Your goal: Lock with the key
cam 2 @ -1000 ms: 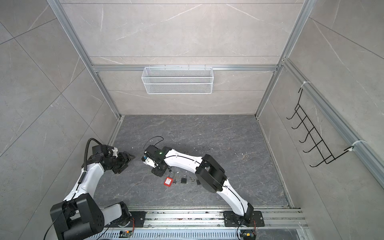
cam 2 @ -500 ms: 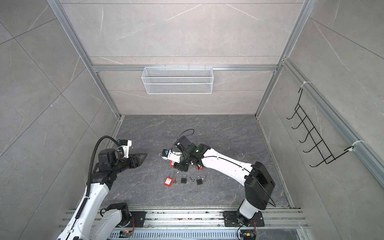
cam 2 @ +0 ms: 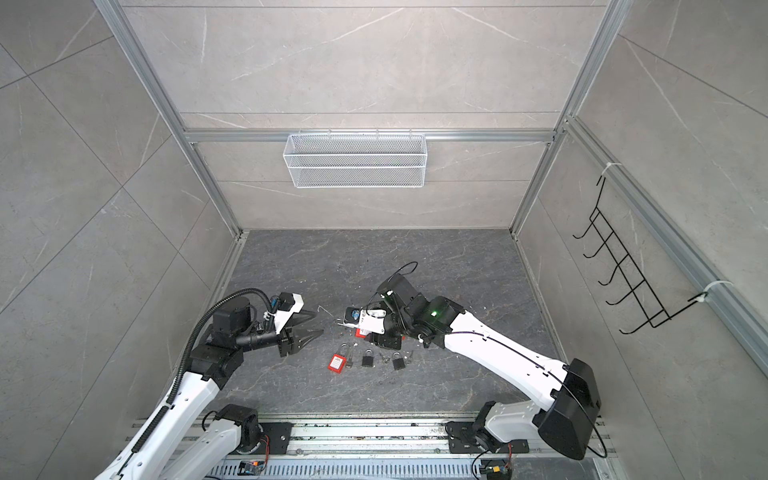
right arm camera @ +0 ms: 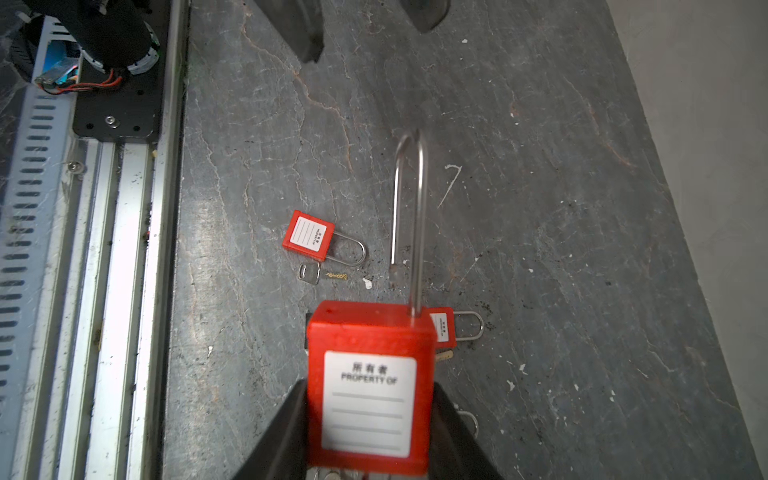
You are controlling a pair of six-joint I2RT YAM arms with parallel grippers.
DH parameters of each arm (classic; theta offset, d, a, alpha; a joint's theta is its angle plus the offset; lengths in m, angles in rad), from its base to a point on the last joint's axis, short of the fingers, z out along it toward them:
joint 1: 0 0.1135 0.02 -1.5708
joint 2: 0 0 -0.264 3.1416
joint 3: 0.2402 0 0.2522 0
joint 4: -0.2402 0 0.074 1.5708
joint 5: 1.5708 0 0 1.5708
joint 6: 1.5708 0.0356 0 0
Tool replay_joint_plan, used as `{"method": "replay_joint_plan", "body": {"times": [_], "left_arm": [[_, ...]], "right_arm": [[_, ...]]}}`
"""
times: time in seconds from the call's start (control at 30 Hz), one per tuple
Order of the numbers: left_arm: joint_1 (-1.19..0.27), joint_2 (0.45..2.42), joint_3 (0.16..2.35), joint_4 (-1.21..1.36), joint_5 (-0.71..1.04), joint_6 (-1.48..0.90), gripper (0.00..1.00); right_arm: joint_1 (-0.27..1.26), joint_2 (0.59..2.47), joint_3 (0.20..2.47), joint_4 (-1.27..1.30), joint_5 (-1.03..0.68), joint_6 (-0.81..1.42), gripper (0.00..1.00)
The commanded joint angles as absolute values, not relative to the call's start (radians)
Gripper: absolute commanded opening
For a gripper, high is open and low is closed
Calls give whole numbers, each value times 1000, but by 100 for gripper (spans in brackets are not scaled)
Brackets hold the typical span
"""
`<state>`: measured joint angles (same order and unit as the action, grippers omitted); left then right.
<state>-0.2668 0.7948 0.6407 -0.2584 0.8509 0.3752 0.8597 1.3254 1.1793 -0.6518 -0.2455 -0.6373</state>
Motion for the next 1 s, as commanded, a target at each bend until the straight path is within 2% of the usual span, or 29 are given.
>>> {"method": "replay_joint_plan", "body": {"times": [0.0,0.2,0.7,0.97], "left_arm": [[-305,823,697,-259,912,511,55],[-382,895,728,-263,899,549,45],[-456,994,756,-258,885,585,34],[-474,1004,760,-262,906,583,14]], "right_arm": [[860,1293,1171,-696,-273,-656,30],[860,1279,1182,-724,-300,-652,30],[861,1288,1215,-754,-326,-650,30],[861,1293,1233,-764,-324,-663,30]]}}
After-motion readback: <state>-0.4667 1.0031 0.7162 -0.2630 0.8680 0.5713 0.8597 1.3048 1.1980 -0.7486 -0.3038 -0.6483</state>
